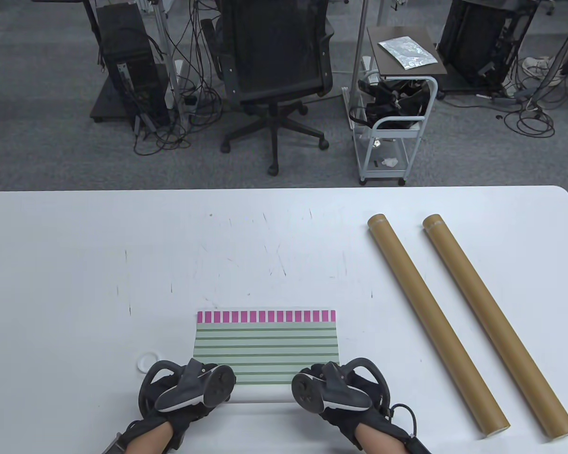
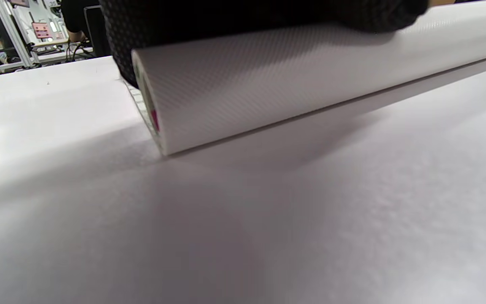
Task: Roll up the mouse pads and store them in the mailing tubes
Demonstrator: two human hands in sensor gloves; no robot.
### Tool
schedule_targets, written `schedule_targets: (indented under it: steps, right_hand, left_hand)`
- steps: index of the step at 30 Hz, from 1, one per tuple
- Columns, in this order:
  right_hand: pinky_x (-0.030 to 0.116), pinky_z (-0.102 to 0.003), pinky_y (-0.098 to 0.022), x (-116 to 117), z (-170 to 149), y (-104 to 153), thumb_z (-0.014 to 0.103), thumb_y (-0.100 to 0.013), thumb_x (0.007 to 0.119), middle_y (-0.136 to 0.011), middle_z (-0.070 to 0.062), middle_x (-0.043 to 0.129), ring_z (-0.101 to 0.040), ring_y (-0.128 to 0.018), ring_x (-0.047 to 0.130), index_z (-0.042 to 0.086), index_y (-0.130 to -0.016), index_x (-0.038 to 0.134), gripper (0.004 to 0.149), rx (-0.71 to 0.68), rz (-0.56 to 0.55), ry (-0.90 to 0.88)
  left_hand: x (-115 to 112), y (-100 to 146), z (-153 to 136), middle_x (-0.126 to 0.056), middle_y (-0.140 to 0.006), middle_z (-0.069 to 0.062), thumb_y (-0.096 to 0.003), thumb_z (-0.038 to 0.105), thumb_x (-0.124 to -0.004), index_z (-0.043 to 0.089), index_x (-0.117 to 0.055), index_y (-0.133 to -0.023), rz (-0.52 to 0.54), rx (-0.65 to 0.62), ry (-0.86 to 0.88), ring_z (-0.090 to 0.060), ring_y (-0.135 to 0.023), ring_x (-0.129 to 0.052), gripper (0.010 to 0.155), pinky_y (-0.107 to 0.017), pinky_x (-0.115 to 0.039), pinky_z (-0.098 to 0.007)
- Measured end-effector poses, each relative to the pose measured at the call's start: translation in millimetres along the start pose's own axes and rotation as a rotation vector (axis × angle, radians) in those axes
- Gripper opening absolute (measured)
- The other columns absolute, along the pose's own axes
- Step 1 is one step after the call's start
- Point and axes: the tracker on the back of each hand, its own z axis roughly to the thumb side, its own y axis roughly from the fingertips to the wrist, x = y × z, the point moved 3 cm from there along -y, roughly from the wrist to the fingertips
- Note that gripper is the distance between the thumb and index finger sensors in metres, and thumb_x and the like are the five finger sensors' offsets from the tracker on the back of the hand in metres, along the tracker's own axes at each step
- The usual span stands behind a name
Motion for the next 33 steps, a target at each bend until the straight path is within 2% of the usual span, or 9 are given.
schedule_targets:
  steps: [3, 6, 10, 12, 15, 19, 24, 27, 33]
  right_hand:
    - [0.075, -0.048, -0.058, -1.4, 3.5, 2.1, 0.032, -0.050, 0.066, -0.090, -0.010, 0.083, -0.031, -0.073, 0.088, 0.016, -0.097, 0.071, 0.050, -0.003, -0.022, 0.026]
    - [0.075, -0.046, -0.059, -11.0, 15.4, 8.8, 0.038, -0.046, 0.072, -0.089, -0.005, 0.082, -0.027, -0.072, 0.087, 0.021, -0.095, 0.071, 0.052, -0.022, -0.156, 0.077]
    - [0.078, -0.040, -0.054, -7.7, 24.4, 4.1, 0.037, -0.045, 0.075, -0.084, -0.003, 0.083, -0.024, -0.066, 0.089, 0.024, -0.091, 0.071, 0.047, -0.031, -0.148, 0.182]
    - [0.078, -0.041, -0.054, -7.1, 20.8, 2.3, 0.035, -0.046, 0.075, -0.085, -0.004, 0.084, -0.026, -0.066, 0.089, 0.023, -0.091, 0.072, 0.047, -0.027, -0.123, 0.119]
    - [0.077, -0.043, -0.056, -4.5, 16.3, 1.5, 0.032, -0.048, 0.070, -0.088, -0.006, 0.082, -0.027, -0.069, 0.088, 0.021, -0.094, 0.071, 0.047, -0.001, -0.131, 0.086]
    - [0.076, -0.044, -0.058, -0.4, 17.1, -0.8, 0.030, -0.050, 0.064, -0.091, -0.007, 0.080, -0.029, -0.072, 0.086, 0.019, -0.097, 0.067, 0.048, 0.012, -0.118, 0.117]
    - [0.071, -0.049, -0.061, 6.0, 11.7, -4.9, 0.035, -0.052, 0.058, -0.097, -0.012, 0.075, -0.035, -0.078, 0.081, 0.015, -0.102, 0.062, 0.054, 0.037, -0.042, 0.048]
    - [0.072, -0.049, -0.061, 5.1, 11.5, -4.8, 0.035, -0.052, 0.059, -0.096, -0.013, 0.075, -0.035, -0.077, 0.082, 0.014, -0.102, 0.063, 0.054, 0.027, -0.044, 0.051]
    - [0.075, -0.048, -0.058, 3.7, 13.0, -1.5, 0.036, -0.050, 0.063, -0.093, -0.014, 0.079, -0.035, -0.073, 0.085, 0.014, -0.099, 0.068, 0.054, -0.012, -0.005, 0.010]
  left_hand:
    - [-0.4, -1.0, -0.5, -0.089, -0.085, 0.011, -0.0390, 0.048, -0.066, 0.040, -0.076, -0.086, -0.007, 0.004, 0.008, -0.014, -0.075, -0.095, 0.049, -0.058, -0.085, -0.030]
    - [-0.4, -1.0, -0.8, -0.089, -0.085, 0.011, -0.0395, 0.048, -0.066, 0.040, -0.076, -0.086, -0.010, 0.007, 0.015, -0.015, -0.075, -0.095, 0.049, -0.058, -0.085, -0.030]
    - [0.0, 1.7, 1.8, -0.088, -0.085, 0.011, -0.0394, 0.048, -0.065, 0.039, -0.076, -0.086, 0.013, 0.007, -0.026, -0.015, -0.075, -0.095, 0.049, -0.058, -0.085, -0.030]
    - [2.5, 2.7, 2.6, -0.088, -0.087, 0.011, -0.0396, 0.049, -0.065, 0.040, -0.075, -0.087, 0.028, 0.005, -0.050, -0.014, -0.076, -0.095, 0.049, -0.058, -0.085, -0.030]
    - [11.8, 8.5, 4.1, -0.086, -0.087, 0.012, -0.0379, 0.051, -0.070, 0.041, -0.074, -0.087, 0.129, -0.005, -0.011, -0.013, -0.078, -0.093, 0.050, -0.061, -0.083, -0.031]
    - [5.7, 7.8, 6.0, -0.084, -0.089, 0.014, -0.0373, 0.051, -0.073, 0.043, -0.070, -0.089, 0.106, -0.004, -0.077, -0.012, -0.080, -0.093, 0.052, -0.062, -0.083, -0.030]
    - [-1.9, 0.1, -4.0, -0.081, -0.092, 0.014, -0.0389, 0.051, -0.070, 0.043, -0.067, -0.091, 0.043, 0.019, 0.028, -0.012, -0.083, -0.090, 0.053, -0.065, -0.080, -0.031]
    - [-1.3, -1.4, -7.0, -0.083, -0.090, 0.013, -0.0391, 0.051, -0.070, 0.043, -0.070, -0.090, 0.030, 0.018, 0.072, -0.012, -0.082, -0.090, 0.052, -0.065, -0.080, -0.031]
    - [0.2, 2.7, -0.2, -0.089, -0.085, 0.013, -0.0371, 0.052, -0.071, 0.041, -0.075, -0.087, -0.007, -0.023, 0.034, -0.011, -0.074, -0.095, 0.052, -0.058, -0.085, -0.028]
